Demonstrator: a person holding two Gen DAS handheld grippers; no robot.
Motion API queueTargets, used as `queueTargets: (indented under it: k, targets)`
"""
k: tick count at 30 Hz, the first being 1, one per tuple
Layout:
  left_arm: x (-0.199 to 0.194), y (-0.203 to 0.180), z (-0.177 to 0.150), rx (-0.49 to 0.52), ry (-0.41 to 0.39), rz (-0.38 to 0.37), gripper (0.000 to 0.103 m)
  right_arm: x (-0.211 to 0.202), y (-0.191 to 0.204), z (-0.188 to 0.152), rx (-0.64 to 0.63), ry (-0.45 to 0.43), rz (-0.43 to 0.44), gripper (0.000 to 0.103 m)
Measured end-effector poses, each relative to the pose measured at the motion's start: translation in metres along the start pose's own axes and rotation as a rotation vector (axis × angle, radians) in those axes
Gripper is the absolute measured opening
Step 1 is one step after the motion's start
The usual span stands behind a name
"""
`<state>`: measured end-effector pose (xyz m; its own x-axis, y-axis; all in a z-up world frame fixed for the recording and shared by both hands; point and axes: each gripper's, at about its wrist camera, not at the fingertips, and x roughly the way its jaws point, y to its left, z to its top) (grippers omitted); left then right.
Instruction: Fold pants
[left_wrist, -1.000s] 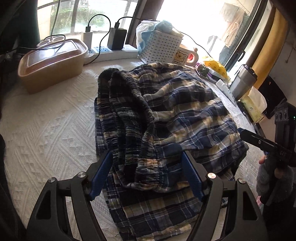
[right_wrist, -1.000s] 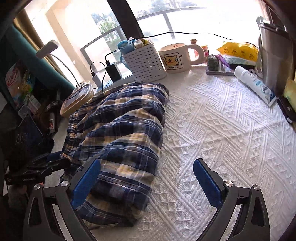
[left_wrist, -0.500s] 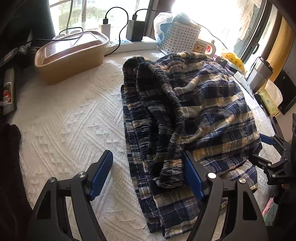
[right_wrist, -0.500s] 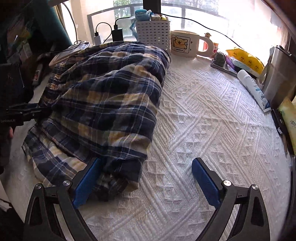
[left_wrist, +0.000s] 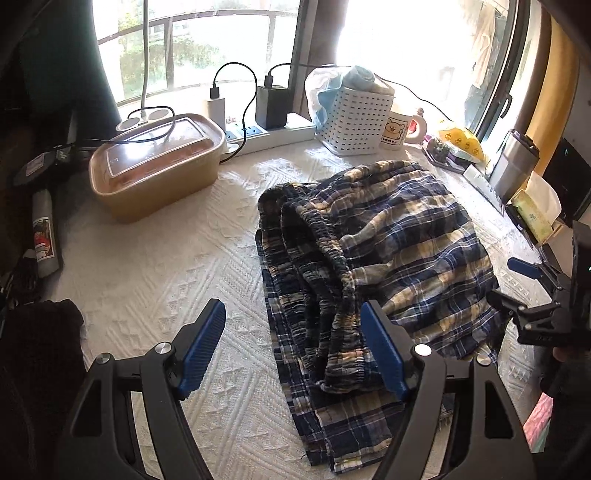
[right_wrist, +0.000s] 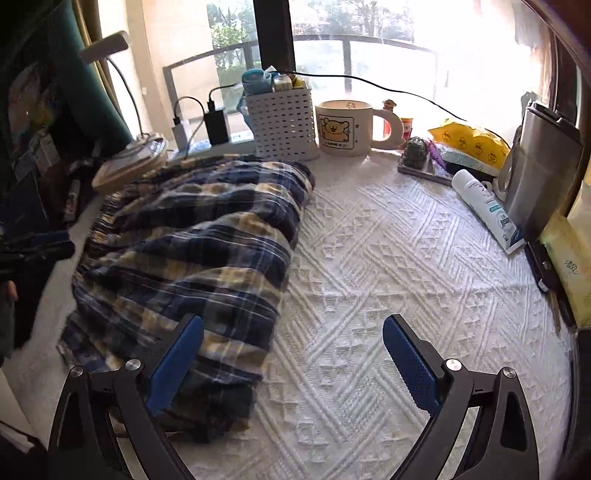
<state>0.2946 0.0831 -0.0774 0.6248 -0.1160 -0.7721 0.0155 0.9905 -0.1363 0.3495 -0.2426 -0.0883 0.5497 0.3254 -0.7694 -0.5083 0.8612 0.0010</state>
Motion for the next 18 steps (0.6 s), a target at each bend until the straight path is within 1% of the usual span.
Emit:
queueTargets:
  k: [3,6,7,12,15,18]
  targets:
    - [0.008,-0.001,0.003,0.009,0.01,0.005,0.076,0.009,0.003,-0.012,-0.042,0.047,-0.005,0.098]
    - [0.013,-0.001,0.012,0.02,0.007,0.01,0.076,0.004,-0.003,-0.012,-0.039,0.055,0.02,0.098]
    - [0.013,-0.001,0.018,0.026,-0.005,0.01,0.076,0.0,-0.006,-0.009,-0.038,0.049,0.032,0.098]
    - [0.014,-0.004,0.051,0.054,-0.059,0.003,0.076,-0.016,-0.022,0.028,-0.021,-0.041,0.077,0.099]
    - [0.028,-0.003,0.067,0.066,-0.068,0.006,0.076,-0.008,-0.029,0.059,-0.018,-0.083,0.085,0.099]
    - [0.047,0.001,0.076,0.06,-0.056,0.006,0.076,0.011,-0.033,0.087,0.003,-0.113,0.102,0.099]
